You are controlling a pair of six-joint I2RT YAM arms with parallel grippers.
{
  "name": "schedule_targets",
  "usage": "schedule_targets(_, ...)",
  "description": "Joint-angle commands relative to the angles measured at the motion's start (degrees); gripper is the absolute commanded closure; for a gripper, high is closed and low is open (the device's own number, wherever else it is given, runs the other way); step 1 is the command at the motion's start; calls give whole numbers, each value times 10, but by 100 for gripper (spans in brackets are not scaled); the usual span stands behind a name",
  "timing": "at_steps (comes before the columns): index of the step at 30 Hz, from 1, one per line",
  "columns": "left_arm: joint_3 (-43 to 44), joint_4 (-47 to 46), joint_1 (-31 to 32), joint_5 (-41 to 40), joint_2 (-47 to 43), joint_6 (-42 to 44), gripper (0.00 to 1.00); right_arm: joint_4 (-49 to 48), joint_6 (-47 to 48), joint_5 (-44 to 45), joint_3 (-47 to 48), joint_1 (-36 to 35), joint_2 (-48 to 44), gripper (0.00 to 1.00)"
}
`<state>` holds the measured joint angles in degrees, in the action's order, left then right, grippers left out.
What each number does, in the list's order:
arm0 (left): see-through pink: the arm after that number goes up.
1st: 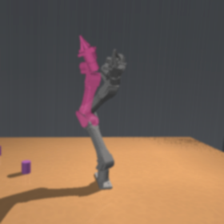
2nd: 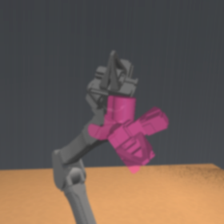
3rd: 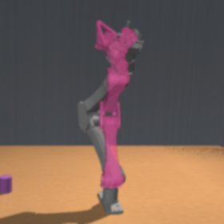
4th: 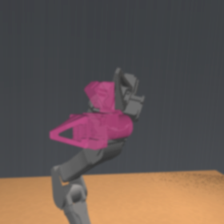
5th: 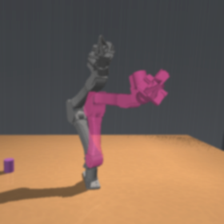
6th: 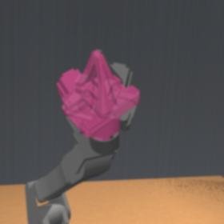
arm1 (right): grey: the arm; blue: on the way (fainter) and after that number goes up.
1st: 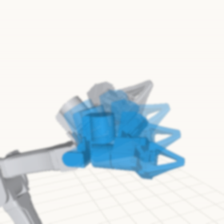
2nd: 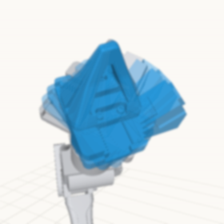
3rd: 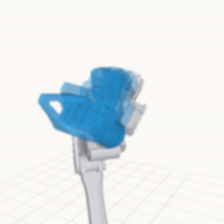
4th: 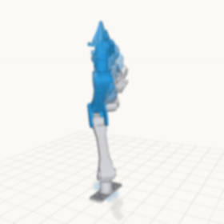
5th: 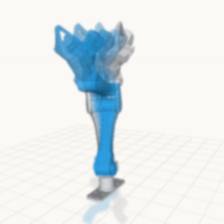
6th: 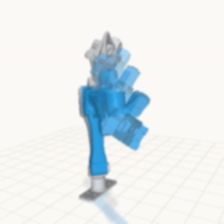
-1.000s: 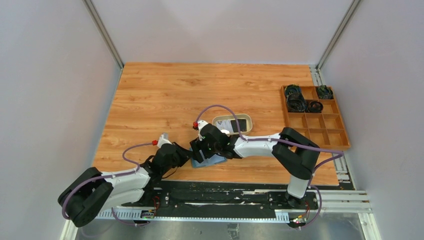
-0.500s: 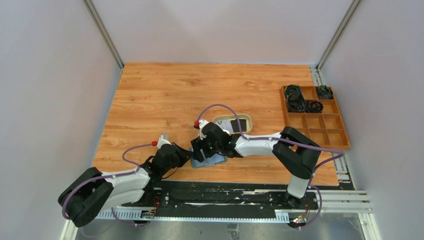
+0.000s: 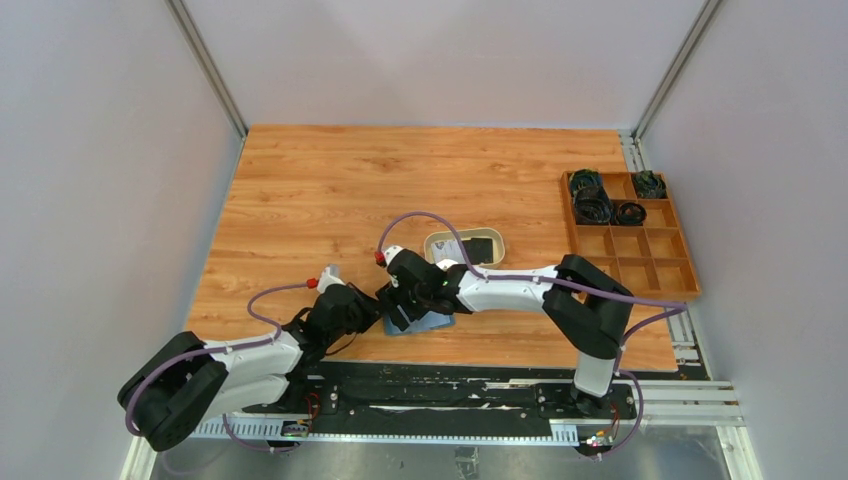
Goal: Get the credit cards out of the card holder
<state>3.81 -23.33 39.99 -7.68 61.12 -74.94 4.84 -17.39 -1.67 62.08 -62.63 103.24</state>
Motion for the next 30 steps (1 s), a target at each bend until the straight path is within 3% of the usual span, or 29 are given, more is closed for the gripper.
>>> schedule_targets(1,-3,80,5,-10,6,27,98,115,14,80,4,-8,26,27)
schedule_targets(9,-2,94,5,-14,-6,29,97,144,9,123,4,-7,40,26)
schedule_targets(18,-3,97,5,-15,-5,29,100,95,-31,1,19,-17,-29,26)
schedule_targets(30,-2,100,5,-15,-3,28,100,101,-47,14,50,-48,26,27)
